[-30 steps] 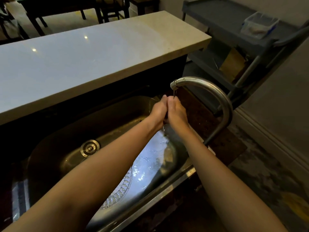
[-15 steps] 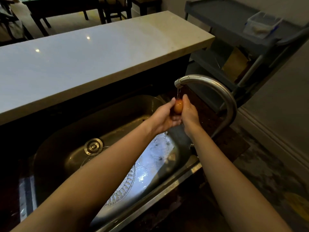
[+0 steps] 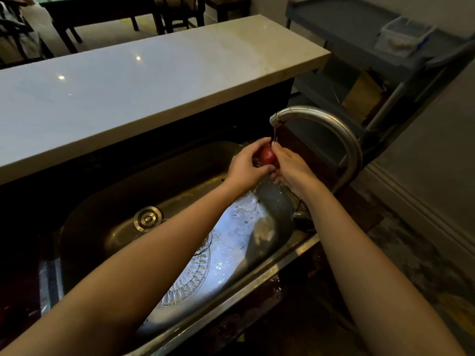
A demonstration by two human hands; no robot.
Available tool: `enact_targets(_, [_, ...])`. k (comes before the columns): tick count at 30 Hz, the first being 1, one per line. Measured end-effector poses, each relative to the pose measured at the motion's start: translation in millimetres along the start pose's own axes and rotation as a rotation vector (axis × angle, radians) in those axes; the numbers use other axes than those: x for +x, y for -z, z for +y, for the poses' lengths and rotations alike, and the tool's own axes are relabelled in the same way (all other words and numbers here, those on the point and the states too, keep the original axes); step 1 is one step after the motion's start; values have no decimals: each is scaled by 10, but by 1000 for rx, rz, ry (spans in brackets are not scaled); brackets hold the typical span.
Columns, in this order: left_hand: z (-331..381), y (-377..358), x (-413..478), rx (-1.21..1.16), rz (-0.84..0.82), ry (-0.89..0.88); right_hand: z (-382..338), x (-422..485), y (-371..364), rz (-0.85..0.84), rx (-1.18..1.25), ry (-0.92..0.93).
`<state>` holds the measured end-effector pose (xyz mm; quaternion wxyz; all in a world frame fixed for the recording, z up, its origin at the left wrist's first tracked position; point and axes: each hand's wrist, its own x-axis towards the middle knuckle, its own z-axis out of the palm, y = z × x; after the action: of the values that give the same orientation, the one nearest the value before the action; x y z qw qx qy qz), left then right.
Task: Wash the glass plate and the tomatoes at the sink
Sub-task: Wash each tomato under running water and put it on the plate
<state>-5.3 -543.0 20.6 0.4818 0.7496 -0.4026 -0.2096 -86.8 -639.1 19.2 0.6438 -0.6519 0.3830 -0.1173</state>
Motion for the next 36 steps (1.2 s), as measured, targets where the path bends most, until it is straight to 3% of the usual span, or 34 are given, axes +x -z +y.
enact_targets(5, [13, 111, 7, 69, -28, -41, 67, -54, 22, -217, 418, 55])
enact_targets(8, [56, 140, 43, 224, -11, -122, 84, -108, -32, -221, 533, 46])
enact_targets(11, [65, 108, 36, 326, -8, -201, 48, -122, -96, -108, 380, 37])
enact_targets(16, [62, 150, 29, 354, -65, -199, -34, -110, -142, 67, 376, -85])
enact_targets(20, [53, 196, 17, 457, -75, -237, 10, -151, -77, -22, 16, 3])
enact_targets(25, [8, 166, 1, 502, -74, -254, 7, -227, 51, -72, -164, 85])
enact_targets(36, [43, 108, 38, 381, -2, -237, -51, -233, -17, 50, 11, 155])
